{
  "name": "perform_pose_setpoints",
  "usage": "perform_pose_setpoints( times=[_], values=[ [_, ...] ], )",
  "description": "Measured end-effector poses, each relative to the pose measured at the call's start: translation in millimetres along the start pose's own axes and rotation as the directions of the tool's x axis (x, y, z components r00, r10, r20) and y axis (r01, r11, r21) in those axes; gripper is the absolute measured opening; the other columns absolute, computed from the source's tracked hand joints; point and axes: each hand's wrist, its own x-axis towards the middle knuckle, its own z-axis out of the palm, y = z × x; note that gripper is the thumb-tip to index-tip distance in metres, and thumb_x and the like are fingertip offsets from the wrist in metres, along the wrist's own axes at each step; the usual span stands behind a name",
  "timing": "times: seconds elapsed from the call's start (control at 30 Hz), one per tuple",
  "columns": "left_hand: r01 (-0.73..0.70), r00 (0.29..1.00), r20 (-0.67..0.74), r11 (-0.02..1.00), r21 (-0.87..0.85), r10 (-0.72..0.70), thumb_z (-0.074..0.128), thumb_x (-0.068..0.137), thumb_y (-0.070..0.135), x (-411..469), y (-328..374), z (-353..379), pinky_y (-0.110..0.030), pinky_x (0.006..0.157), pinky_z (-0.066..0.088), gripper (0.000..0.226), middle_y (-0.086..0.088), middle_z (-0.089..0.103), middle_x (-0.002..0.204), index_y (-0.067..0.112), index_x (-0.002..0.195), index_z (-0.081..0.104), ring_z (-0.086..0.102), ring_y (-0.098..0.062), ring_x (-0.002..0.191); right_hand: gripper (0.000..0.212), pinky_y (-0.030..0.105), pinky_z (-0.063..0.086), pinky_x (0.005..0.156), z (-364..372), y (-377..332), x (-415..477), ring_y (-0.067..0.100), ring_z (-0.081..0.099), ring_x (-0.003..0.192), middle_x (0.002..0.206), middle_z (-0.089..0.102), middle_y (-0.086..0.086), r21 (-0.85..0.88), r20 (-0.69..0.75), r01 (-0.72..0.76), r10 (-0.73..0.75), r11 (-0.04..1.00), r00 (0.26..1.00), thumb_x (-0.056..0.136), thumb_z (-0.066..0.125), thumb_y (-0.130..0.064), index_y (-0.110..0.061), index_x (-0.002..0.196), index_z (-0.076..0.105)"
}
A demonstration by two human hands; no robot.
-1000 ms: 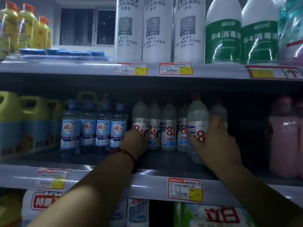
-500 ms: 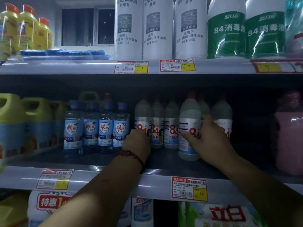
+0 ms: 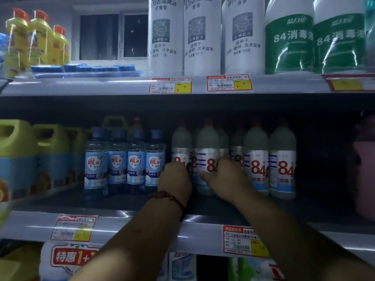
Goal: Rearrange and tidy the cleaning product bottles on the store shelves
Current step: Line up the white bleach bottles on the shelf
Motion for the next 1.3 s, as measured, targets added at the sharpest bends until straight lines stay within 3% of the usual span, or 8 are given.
perform_pose_setpoints(
  times=[0.53, 0.7, 0.8, 0.97, 1.3],
  values=[
    [0.009, 1.000, -0.009, 0.997, -0.081, -0.010, 0.074, 0.090, 0.019, 1, -1, 1, -0.036, 0.098, 0.053, 0.052, -0.017, 0.059, 0.133, -0.001, 0.133, 0.052, 0.061, -0.028, 0.120, 0.057, 0.030, 0.050, 0.079, 2, 4, 6, 0.024, 0.065, 0.105, 0.118, 0.065, 0.009, 0.010, 0.031, -0.059, 0.059, 0.998, 0.998, 0.086, 0.074, -0.043, -0.008, 0.125, 0.049],
    [0.033, 0.997, -0.074, 0.999, -0.030, -0.035, 0.074, 0.090, 0.019, -2, 1, 3, -0.037, 0.096, 0.052, 0.057, -0.018, 0.057, 0.133, 0.000, 0.132, 0.042, 0.060, -0.031, 0.121, 0.062, 0.033, 0.053, 0.082, 2, 5, 6, 0.022, 0.065, 0.103, 0.119, 0.065, 0.007, 0.084, 0.095, -0.110, 0.102, 0.990, 0.990, 0.084, 0.073, -0.048, -0.011, 0.128, 0.051],
    [0.053, 0.995, -0.091, 0.998, 0.022, -0.051, 0.073, 0.090, 0.022, -4, 4, 6, -0.038, 0.095, 0.052, 0.060, -0.018, 0.057, 0.134, 0.002, 0.134, 0.036, 0.060, -0.033, 0.122, 0.065, 0.030, 0.049, 0.085, 3, 7, 6, 0.021, 0.063, 0.109, 0.123, 0.065, 0.005, 0.101, 0.141, -0.109, 0.095, 0.989, 0.986, 0.082, 0.077, -0.044, -0.012, 0.132, 0.050],
    [0.062, 0.993, -0.102, 0.996, 0.066, -0.055, 0.074, 0.089, 0.022, -1, 6, 9, -0.037, 0.092, 0.052, 0.062, -0.016, 0.058, 0.133, 0.003, 0.134, 0.035, 0.061, -0.031, 0.121, 0.058, 0.037, 0.051, 0.095, 4, 7, 5, 0.023, 0.062, 0.113, 0.125, 0.064, 0.007, 0.082, 0.122, -0.120, 0.110, 0.989, 0.986, 0.083, 0.079, -0.032, -0.013, 0.129, 0.051],
    [0.037, 0.995, -0.098, 0.998, 0.042, -0.033, 0.077, 0.086, 0.024, 0, 3, 11, -0.038, 0.094, 0.052, 0.066, -0.018, 0.057, 0.133, 0.002, 0.132, 0.035, 0.060, -0.032, 0.122, 0.057, 0.031, 0.047, 0.088, 5, 7, 2, 0.022, 0.062, 0.115, 0.127, 0.063, 0.006, 0.062, 0.093, -0.099, 0.093, 0.993, 0.991, 0.085, 0.077, -0.034, -0.012, 0.131, 0.050]
  ],
)
